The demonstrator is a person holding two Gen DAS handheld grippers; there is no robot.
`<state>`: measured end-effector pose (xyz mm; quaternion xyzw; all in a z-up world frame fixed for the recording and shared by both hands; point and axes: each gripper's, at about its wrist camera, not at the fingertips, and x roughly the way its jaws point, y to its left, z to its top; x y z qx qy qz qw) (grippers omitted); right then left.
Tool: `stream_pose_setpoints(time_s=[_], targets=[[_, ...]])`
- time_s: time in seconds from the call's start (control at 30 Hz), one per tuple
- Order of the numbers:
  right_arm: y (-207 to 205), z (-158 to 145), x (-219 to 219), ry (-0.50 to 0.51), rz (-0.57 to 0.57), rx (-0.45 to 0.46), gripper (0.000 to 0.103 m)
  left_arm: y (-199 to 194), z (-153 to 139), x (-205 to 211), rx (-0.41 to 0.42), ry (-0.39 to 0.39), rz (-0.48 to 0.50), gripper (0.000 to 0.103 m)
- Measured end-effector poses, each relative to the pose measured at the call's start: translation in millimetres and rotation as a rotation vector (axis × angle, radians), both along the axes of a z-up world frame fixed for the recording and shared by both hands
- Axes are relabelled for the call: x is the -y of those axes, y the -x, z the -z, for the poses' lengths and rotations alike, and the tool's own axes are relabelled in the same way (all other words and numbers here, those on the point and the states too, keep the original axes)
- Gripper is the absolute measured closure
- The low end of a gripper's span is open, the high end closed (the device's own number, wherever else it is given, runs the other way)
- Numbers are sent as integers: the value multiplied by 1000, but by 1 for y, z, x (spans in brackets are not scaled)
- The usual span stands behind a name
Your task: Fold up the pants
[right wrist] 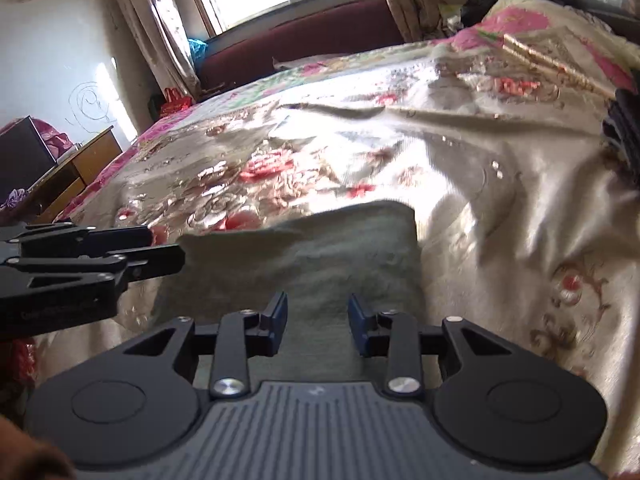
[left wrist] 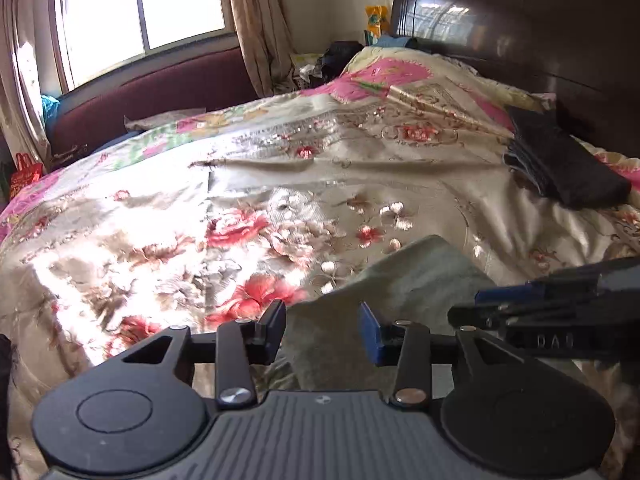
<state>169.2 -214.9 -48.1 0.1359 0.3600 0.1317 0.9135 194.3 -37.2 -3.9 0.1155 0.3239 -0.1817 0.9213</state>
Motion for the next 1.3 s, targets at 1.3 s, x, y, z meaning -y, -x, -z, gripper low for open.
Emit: stream_pose_setpoints(time_s=[1.3], targets=[[40, -11, 21, 67, 60, -33, 58, 56, 14, -54, -77, 108, -165, 37]])
